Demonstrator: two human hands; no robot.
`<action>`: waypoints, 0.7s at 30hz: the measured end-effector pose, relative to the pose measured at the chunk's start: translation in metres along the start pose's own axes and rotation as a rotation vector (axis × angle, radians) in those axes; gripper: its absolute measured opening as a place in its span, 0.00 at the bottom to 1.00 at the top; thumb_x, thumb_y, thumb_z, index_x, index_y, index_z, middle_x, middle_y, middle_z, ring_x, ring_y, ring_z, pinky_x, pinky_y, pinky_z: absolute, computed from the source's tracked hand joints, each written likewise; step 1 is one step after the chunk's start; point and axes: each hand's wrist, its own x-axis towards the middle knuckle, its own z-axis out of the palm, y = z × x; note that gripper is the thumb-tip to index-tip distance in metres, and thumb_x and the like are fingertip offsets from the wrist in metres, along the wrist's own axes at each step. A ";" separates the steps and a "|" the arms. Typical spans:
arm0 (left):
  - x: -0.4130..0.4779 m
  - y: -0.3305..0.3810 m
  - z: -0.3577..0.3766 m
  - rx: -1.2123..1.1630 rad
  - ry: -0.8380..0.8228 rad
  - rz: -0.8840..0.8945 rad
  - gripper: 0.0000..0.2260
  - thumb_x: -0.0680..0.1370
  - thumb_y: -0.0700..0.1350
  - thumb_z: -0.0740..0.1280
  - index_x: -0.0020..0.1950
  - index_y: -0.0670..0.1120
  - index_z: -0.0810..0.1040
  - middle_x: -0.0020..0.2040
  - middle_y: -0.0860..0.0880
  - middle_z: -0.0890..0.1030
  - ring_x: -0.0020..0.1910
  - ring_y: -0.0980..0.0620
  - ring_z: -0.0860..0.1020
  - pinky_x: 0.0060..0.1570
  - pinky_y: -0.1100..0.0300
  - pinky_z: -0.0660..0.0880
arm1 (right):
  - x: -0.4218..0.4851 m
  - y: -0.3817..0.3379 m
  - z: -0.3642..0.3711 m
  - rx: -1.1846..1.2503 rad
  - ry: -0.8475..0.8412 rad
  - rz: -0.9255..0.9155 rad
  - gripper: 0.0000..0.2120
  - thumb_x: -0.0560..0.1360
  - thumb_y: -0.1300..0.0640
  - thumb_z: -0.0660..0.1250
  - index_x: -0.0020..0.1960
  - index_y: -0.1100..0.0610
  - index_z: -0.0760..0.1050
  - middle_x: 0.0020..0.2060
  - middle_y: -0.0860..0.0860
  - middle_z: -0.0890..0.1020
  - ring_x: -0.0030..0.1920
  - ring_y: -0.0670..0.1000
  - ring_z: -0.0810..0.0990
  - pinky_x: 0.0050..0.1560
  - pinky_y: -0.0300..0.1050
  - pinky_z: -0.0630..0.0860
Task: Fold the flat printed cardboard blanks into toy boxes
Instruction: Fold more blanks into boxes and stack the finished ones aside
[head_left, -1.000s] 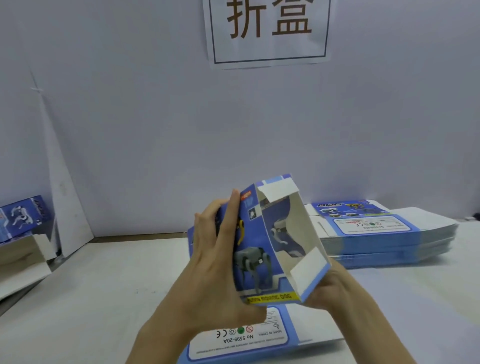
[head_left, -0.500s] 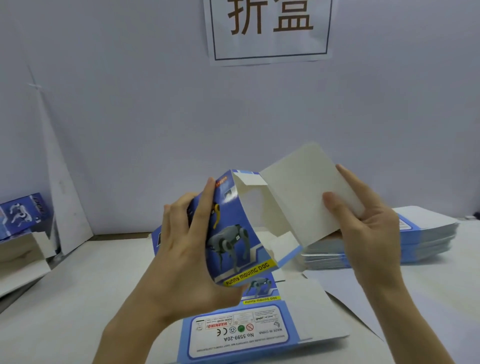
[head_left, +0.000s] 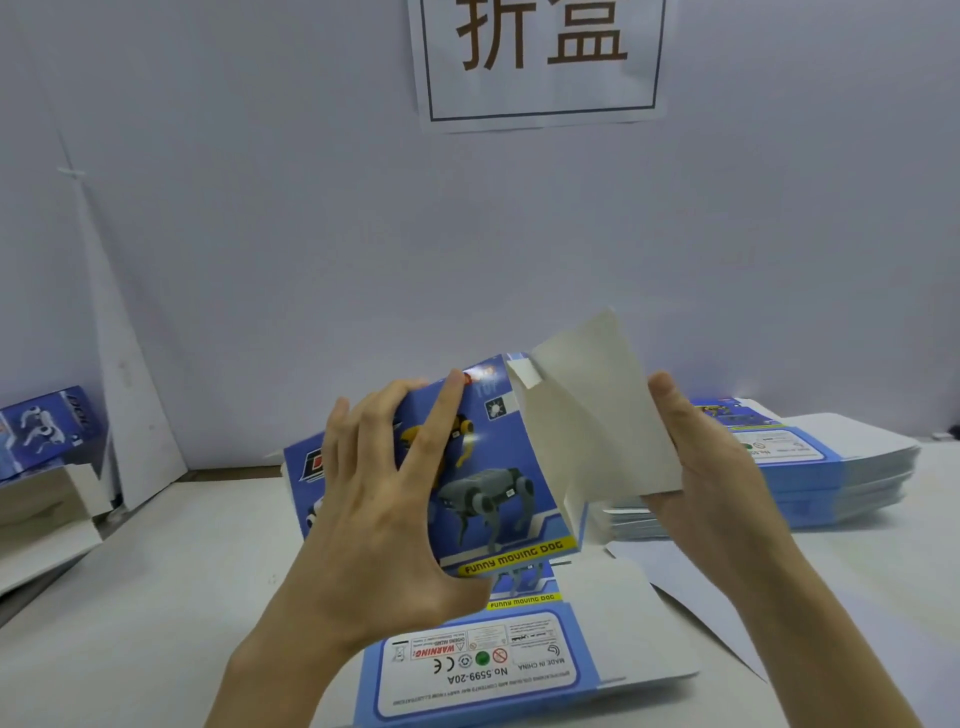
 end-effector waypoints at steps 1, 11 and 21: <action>0.001 0.000 0.000 0.022 0.006 0.007 0.53 0.60 0.72 0.66 0.78 0.51 0.51 0.70 0.46 0.61 0.69 0.47 0.58 0.63 0.33 0.68 | 0.000 0.002 0.001 -0.032 -0.015 0.018 0.13 0.64 0.38 0.65 0.38 0.43 0.84 0.32 0.44 0.82 0.31 0.40 0.79 0.31 0.37 0.75; 0.001 -0.003 0.003 0.094 -0.023 0.012 0.52 0.60 0.71 0.65 0.78 0.49 0.53 0.69 0.43 0.63 0.67 0.47 0.59 0.67 0.33 0.62 | 0.007 0.014 -0.008 -0.321 -0.007 -0.150 0.09 0.76 0.49 0.65 0.44 0.48 0.83 0.37 0.44 0.82 0.38 0.44 0.76 0.37 0.38 0.71; 0.000 -0.001 0.000 0.112 -0.020 -0.013 0.53 0.60 0.71 0.64 0.78 0.48 0.53 0.67 0.42 0.64 0.67 0.46 0.60 0.66 0.31 0.63 | -0.002 0.010 0.008 -0.122 -0.152 -0.079 0.14 0.70 0.45 0.64 0.52 0.34 0.81 0.48 0.38 0.84 0.44 0.39 0.82 0.39 0.34 0.78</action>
